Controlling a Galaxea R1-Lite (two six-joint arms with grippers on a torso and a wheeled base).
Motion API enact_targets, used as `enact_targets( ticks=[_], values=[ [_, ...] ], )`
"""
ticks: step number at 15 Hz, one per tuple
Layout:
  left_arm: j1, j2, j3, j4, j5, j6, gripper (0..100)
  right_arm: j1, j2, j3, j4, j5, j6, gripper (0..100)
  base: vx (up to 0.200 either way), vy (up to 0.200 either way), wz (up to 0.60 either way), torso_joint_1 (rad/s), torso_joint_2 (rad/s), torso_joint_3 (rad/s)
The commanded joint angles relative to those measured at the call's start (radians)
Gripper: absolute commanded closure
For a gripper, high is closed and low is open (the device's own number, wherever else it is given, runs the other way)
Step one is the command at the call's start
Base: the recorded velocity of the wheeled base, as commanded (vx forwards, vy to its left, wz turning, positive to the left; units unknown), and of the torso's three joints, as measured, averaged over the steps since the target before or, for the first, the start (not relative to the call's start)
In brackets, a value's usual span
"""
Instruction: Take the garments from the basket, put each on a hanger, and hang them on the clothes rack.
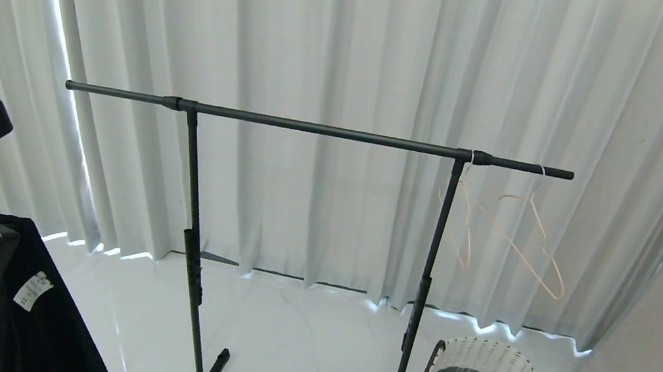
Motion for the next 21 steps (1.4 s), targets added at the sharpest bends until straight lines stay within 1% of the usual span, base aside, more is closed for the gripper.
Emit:
enact_targets(
  ticks=[1, 4, 5, 8, 15, 18, 20, 21],
  values=[
    [0.001, -0.002, -0.003, 0.0, -0.001, 0.0, 100, 0.008, 0.0, 0.0, -0.001, 0.011, -0.001, 0, 0.2, 0.0, 0.0, 0.002, -0.01, 0.002],
    [0.003, -0.001, -0.003, 0.0, -0.001, 0.001, 100, 0.018, 0.002, 0.01, -0.001, 0.076, -0.004, 0, 0.2, 0.0, 0.0, -0.002, 0.0, 0.002],
    [0.003, 0.002, -0.006, 0.0, -0.001, 0.001, 100, 0.031, 0.004, 0.014, -0.001, 0.082, -0.018, 0, 0.2, 0.0, 0.0, -0.007, 0.0, 0.002],
    [0.001, 0.002, -0.006, 0.0, -0.001, 0.001, 100, 0.035, 0.019, 0.014, -0.002, 0.086, -0.037, 0, 0.2, 0.0, 0.0, 0.004, 0.0, -0.001],
    [0.003, 0.001, -0.011, 0.0, -0.001, 0.001, 100, 0.032, 0.085, 0.016, -0.061, 0.086, -0.032, 0, 0.2, 0.0, 0.0, 0.003, 0.0, 0.002],
    [0.003, 0.004, -0.009, 0.0, 0.005, 0.001, 100, 0.002, 0.126, 0.014, -0.067, 0.09, -0.012, 0, 0.2, 0.0, 0.0, 0.004, 0.0, 0.002],
    [0.003, 0.004, -0.011, 0.0, 0.031, 0.03, 100, -0.04, 0.183, 0.016, -0.125, 0.125, 0.017, 0, 0.0, 0.0, 0.0, 0.0, 0.0, 0.0],
    [0.003, 0.002, -0.007, 0.0, 0.034, 0.039, 100, -0.07, 0.226, 0.016, -0.157, 0.165, 0.028, 0, 0.0, 0.0, 0.0, 0.0, 0.0, 0.0]
  ],
)
